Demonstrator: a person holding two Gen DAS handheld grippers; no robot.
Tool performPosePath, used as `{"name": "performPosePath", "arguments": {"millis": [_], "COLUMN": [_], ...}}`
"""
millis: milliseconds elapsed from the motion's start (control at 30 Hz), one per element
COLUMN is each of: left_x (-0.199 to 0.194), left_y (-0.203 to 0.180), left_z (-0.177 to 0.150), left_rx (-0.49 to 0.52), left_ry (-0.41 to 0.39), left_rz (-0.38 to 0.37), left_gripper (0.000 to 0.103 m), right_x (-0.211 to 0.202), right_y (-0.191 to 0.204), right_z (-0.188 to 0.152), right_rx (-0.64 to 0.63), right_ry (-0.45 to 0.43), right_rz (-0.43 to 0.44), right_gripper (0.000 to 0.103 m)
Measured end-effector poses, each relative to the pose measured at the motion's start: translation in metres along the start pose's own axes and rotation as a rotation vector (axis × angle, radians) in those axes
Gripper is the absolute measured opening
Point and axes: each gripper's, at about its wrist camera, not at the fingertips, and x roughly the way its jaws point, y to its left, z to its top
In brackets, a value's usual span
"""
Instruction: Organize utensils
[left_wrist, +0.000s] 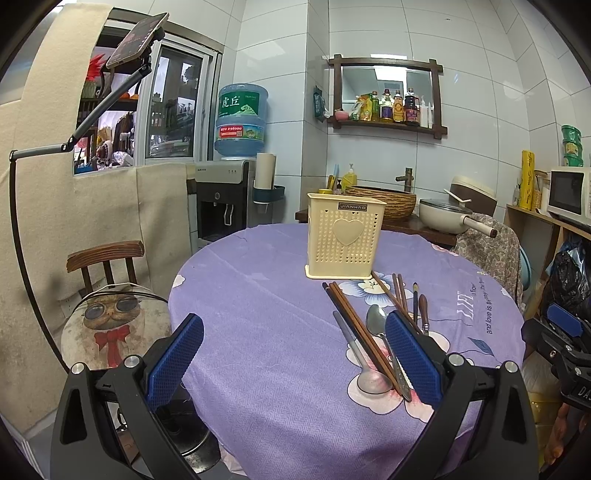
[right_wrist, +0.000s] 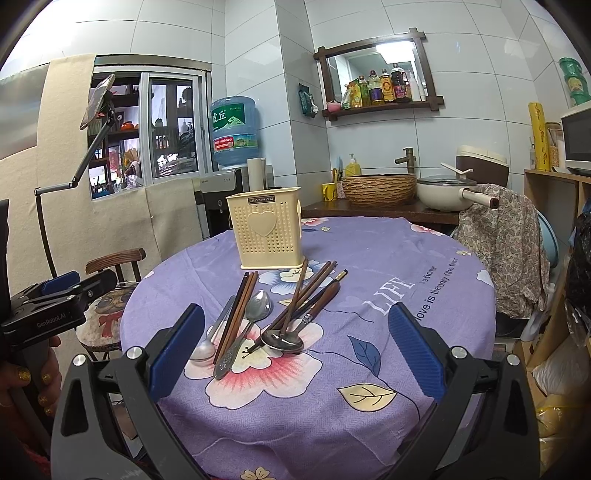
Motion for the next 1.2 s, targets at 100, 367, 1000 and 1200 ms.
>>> {"name": "performPosePath", "arguments": {"millis": [100,367,1000,1200], "left_x": [0.0,0.0,0.014,0.032], "left_y": [0.0,0.0,0.006,0.013], "left_z": [0.0,0.0,-0.025,-0.03], "left_rx": [0.001,0.0,-0.026,-0.027], "left_ry": [-0.001,0.001,0.077,0.167], "left_rz": [0.001,0.0,-0.012,-0.002], "left_gripper": [0.097,0.097,0.097,0.097], "right_x": [0.0,0.0,0.018,0.048], "right_y": [0.0,0.0,-0.007,-0.026], "right_z": [0.0,-0.001,-0.006,-0.007], "right_rx": [0.001,0.0,-0.003,0.015], "right_ry": [-0.001,0.001,0.06,0.157], "right_rz": [0.0,-0.001,-0.02,-0.046], "right_gripper": [0.098,0.098,0.098,0.098]}}
